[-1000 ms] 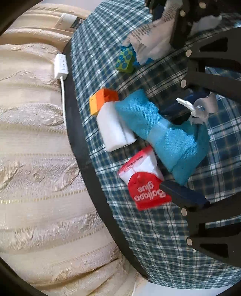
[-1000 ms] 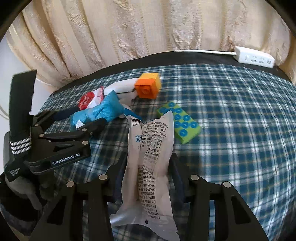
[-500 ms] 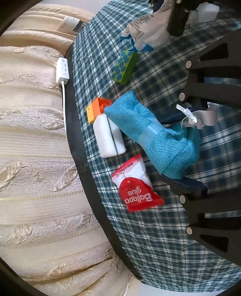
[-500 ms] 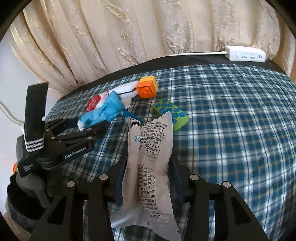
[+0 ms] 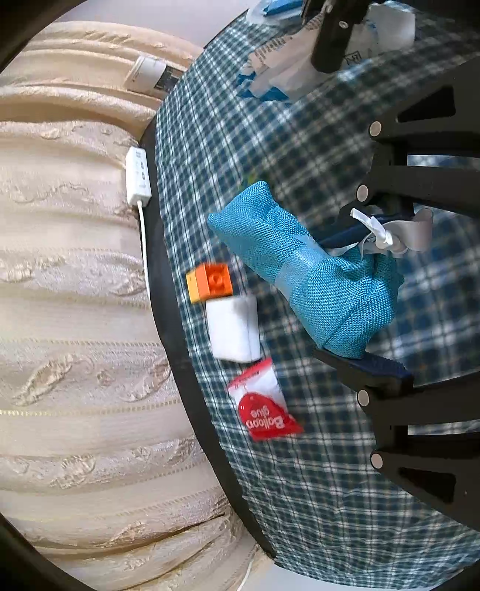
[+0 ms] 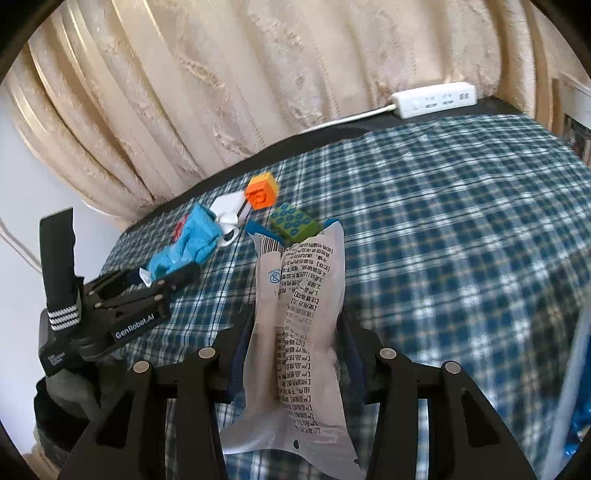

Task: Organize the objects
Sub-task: 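Carry the white packet into the bowl and release it with the right gripper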

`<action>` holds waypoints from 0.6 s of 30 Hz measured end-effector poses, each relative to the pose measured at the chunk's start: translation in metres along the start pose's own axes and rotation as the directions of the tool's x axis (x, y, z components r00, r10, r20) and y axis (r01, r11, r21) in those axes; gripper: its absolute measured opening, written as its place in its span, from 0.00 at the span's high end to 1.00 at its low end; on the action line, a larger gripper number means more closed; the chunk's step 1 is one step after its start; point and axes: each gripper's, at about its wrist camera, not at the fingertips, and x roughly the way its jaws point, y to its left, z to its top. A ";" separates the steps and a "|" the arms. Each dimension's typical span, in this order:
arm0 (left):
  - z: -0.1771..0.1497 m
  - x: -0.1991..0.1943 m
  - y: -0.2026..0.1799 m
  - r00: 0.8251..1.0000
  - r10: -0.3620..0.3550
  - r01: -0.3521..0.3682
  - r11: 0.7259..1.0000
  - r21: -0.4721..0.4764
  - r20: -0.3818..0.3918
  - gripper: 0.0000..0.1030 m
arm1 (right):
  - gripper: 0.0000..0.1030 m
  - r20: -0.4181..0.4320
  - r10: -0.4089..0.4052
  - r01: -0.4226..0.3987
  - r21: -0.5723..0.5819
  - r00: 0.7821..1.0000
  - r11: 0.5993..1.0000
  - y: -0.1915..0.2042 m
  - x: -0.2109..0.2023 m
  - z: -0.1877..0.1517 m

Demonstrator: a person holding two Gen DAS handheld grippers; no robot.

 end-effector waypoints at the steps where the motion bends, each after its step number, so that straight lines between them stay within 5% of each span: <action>1: 0.000 -0.002 -0.004 1.000 -0.006 0.006 1.000 0.000 0.002 0.45 | 0.55 0.013 -0.002 0.002 0.005 1.000 1.000 -0.003 -0.007 -0.001; 18: 0.008 -0.043 -0.102 0.989 -0.139 0.133 0.984 0.120 0.049 0.45 | 0.55 0.200 -0.196 0.167 0.152 0.960 0.974 -0.099 -0.133 -0.032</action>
